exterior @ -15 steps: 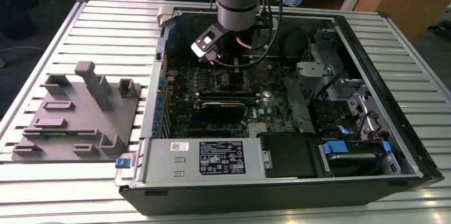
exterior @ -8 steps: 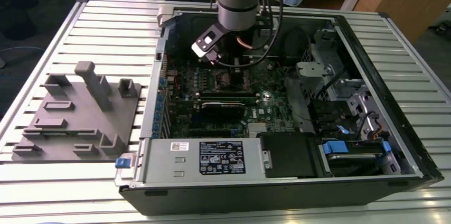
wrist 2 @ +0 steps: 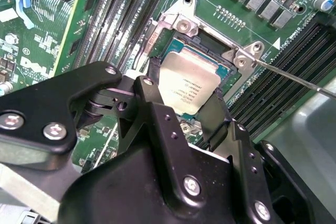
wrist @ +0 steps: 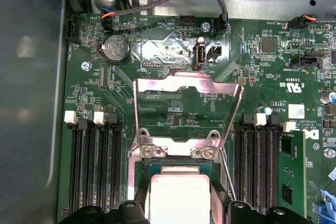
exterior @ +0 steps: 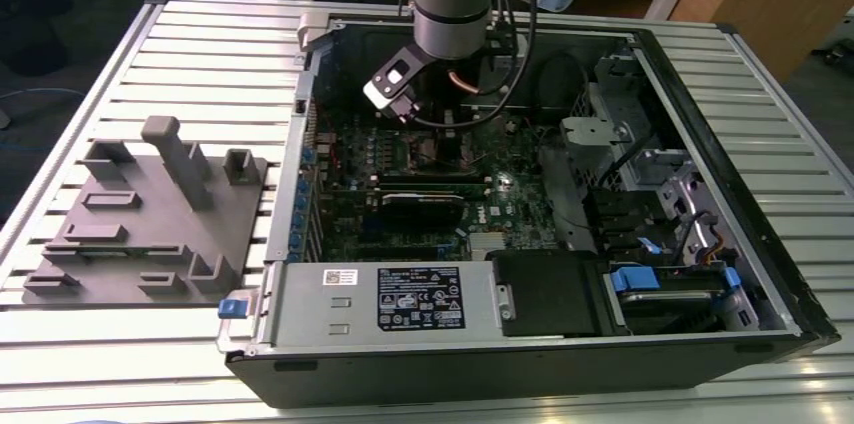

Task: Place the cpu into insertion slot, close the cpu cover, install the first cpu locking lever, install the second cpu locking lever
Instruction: 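Place the cpu into insertion slot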

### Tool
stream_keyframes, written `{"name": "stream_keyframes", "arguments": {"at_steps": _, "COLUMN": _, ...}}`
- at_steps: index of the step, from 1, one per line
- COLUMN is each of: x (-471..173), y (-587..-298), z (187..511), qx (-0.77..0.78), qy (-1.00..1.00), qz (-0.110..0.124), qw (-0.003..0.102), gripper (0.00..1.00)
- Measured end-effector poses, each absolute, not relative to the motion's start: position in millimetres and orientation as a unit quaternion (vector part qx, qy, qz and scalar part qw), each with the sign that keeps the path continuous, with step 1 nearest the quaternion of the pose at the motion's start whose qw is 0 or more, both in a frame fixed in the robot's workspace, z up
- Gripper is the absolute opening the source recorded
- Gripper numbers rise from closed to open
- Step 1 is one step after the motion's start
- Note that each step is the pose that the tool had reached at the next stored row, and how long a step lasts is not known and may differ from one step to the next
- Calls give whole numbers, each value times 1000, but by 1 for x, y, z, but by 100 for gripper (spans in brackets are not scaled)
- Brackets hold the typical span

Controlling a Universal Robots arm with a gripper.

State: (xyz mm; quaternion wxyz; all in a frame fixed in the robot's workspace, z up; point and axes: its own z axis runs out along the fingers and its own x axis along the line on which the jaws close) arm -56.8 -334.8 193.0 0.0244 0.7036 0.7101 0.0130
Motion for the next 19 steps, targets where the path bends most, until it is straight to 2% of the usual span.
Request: {"name": "stream_keyframes", "arguments": {"at_steps": 19, "x": -57, "y": -335, "z": 194, "qx": 704, "qy": 710, "qz": 13, "qw": 24, "gripper": 54}}
